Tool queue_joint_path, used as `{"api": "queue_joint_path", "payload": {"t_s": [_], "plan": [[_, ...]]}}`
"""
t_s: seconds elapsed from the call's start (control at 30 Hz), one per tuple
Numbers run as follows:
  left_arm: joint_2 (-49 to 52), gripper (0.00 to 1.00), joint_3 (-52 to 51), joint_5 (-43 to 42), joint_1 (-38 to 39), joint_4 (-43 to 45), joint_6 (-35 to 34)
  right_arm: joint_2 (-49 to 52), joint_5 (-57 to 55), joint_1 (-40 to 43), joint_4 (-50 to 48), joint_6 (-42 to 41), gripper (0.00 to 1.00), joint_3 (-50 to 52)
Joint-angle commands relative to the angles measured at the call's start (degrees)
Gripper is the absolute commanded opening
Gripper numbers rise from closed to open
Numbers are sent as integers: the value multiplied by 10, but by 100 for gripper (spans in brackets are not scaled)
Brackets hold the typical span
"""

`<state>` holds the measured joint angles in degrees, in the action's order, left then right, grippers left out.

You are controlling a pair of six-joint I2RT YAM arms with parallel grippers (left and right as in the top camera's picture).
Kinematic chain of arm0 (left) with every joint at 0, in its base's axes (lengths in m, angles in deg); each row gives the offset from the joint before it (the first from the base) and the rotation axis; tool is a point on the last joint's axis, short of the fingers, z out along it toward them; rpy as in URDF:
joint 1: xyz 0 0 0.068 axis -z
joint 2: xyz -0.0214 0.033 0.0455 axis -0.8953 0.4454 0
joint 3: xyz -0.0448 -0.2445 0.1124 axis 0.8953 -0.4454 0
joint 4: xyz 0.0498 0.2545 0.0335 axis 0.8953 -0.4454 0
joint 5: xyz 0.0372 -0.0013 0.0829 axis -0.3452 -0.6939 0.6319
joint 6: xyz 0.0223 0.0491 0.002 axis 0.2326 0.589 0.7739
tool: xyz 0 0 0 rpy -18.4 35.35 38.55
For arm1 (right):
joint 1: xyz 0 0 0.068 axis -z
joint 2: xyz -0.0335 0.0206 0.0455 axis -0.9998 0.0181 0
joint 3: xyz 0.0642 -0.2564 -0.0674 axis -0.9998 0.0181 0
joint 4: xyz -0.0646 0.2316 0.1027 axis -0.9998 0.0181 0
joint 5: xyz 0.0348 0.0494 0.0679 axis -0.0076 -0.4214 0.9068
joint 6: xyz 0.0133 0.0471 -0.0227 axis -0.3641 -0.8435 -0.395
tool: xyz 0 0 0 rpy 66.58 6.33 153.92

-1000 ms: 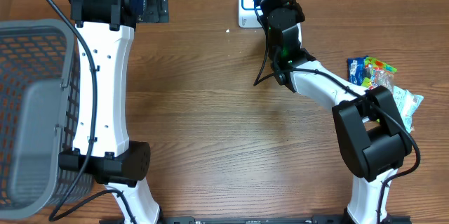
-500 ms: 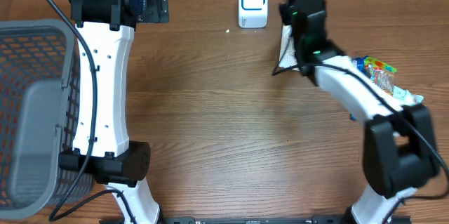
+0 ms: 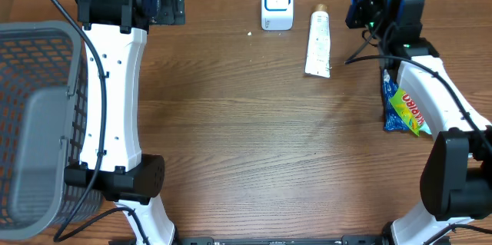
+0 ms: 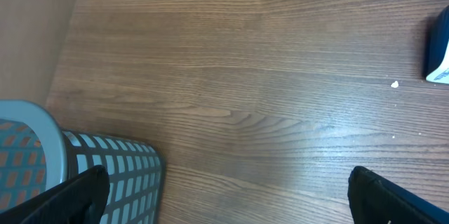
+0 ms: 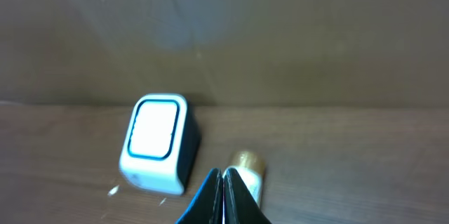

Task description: Scan the item barcode

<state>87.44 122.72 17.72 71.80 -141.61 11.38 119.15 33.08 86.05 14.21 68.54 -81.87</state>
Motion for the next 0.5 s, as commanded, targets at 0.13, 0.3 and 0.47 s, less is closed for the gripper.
{"api": "queue_joint_path", "payload": {"t_s": [0.13, 0.3, 0.47], "plan": [[-2, 100, 8, 3, 4, 0, -6, -14, 68, 27, 52, -19, 5, -8], [-2, 100, 8, 3, 4, 0, -6, -14, 68, 33, 85, -19, 8, -8], [-2, 100, 8, 3, 4, 0, -6, -14, 68, 33, 94, -17, 8, -8]]}}
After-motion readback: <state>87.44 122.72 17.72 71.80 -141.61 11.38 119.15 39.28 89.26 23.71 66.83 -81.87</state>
